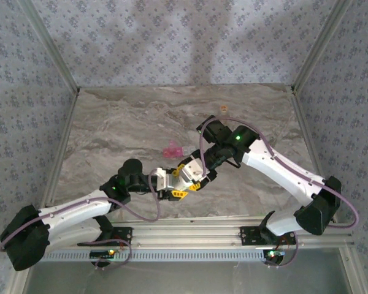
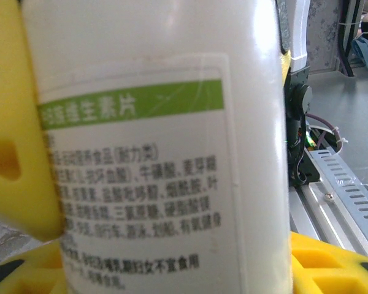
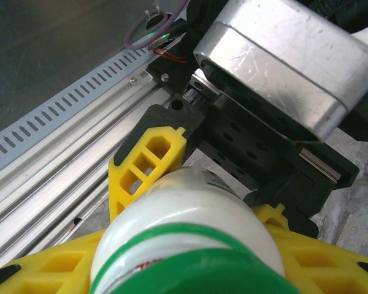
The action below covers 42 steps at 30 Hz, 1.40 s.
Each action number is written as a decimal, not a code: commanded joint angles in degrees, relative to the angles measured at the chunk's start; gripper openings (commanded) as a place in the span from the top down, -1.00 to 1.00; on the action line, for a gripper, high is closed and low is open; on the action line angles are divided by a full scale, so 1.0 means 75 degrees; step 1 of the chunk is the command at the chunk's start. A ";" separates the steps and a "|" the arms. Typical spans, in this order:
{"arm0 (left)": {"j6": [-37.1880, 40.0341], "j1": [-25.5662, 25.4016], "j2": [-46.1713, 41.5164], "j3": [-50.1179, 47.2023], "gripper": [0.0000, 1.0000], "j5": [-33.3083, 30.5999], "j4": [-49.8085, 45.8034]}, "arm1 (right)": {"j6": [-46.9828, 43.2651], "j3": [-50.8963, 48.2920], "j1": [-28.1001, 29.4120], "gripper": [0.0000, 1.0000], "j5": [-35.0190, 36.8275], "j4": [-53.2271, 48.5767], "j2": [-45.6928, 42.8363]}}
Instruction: Sort the pills into containers
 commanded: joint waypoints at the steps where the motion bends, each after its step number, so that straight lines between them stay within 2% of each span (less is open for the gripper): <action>1: 0.0150 -0.0183 -0.0214 0.0222 0.16 0.0378 0.0124 | -0.0035 -0.0054 -0.0009 -0.09 0.0181 0.0053 -0.0121; 5: 0.0206 -0.0209 -0.0371 0.0142 0.41 0.0035 0.0173 | 0.0010 -0.0089 -0.0017 -0.26 0.0253 0.0119 -0.0189; 9: 0.0256 -0.0213 -0.0490 0.0018 0.62 -0.0427 0.0121 | 0.0357 -0.0187 -0.0057 -0.51 0.0288 0.0464 -0.0401; 14: 0.0198 -0.0212 -0.0709 -0.0250 0.90 -0.1575 0.0133 | 0.2288 -0.0663 -0.0286 -0.58 0.0526 0.2059 -0.1134; 20: 0.0182 -0.0212 -0.1143 -0.0542 1.00 -0.3149 0.0007 | 0.4193 -0.1966 -0.0511 -0.65 0.0962 0.4063 -0.2399; 23: -0.0037 -0.0215 -0.1323 -0.0595 1.00 -0.3899 0.0041 | 0.5706 -0.2566 -0.0468 -0.66 0.1412 0.5063 -0.2908; 27: -0.0175 -0.0218 -0.1221 -0.0762 1.00 -0.5266 0.0443 | 0.8693 -0.2977 -0.0166 -0.56 0.3205 0.6393 -0.3202; 31: -0.0134 -0.0221 -0.1000 -0.0824 1.00 -0.5386 0.0862 | 1.0705 -0.2571 0.0171 -0.43 0.5010 0.6175 -0.2968; 33: -0.0182 -0.0212 -0.0914 -0.0809 1.00 -0.5379 0.1021 | 1.1041 -0.2403 0.0242 -0.42 0.5372 0.5930 -0.2826; 42: -0.0315 -0.0216 -0.0953 -0.0915 1.00 -0.5552 0.1355 | 1.0900 -0.2538 0.0254 -0.45 0.5785 0.5680 -0.2673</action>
